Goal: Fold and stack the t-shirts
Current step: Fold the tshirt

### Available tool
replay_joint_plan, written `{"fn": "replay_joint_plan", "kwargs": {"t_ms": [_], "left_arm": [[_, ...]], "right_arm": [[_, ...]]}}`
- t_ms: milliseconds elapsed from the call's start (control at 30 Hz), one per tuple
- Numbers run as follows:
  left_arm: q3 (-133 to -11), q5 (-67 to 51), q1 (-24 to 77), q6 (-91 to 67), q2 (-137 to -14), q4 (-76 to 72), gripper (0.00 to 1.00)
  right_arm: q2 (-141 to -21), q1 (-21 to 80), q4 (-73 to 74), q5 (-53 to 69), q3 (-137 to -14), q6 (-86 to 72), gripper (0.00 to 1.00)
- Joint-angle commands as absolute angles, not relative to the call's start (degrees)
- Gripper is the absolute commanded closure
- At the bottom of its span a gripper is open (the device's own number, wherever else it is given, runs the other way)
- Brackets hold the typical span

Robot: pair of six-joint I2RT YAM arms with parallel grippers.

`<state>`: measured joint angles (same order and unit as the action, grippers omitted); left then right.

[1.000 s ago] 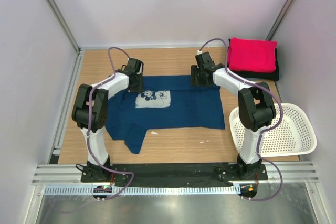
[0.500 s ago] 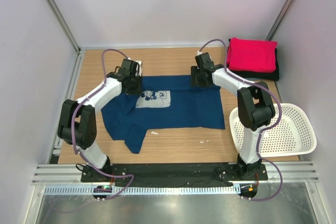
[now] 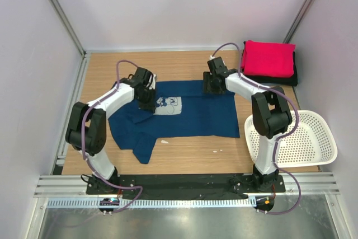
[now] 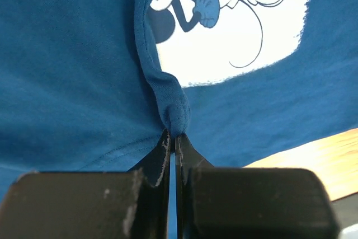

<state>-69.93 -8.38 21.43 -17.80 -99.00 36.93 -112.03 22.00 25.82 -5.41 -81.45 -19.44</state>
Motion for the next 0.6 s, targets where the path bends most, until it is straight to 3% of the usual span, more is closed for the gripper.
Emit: {"fn": "replay_joint_plan", "kwargs": {"t_ms": [0,433,467,567], "left_arm": [[-71.4,-11.9,22.7,-24.2,-99.8,37.5,1.0],[-72.2,-8.4,26.2,-27.6,-103.8,38.4,0.99],[-72.3,-7.7,26.2,-27.7,-103.6,38.6,0.98],[-73.6,-5.4,26.2,-27.2,-102.3,40.3,0.82]], "right_arm": [[-112.6,22.1,26.0,-6.2,-83.3,-20.1,0.41],[-113.7,22.1,26.6,-5.8,-84.5,-19.6,0.4],[-113.8,22.1,26.7,-5.8,-84.3,-19.6,0.41],[-113.8,22.1,26.9,-5.7,-84.4,-19.5,0.4]]}}
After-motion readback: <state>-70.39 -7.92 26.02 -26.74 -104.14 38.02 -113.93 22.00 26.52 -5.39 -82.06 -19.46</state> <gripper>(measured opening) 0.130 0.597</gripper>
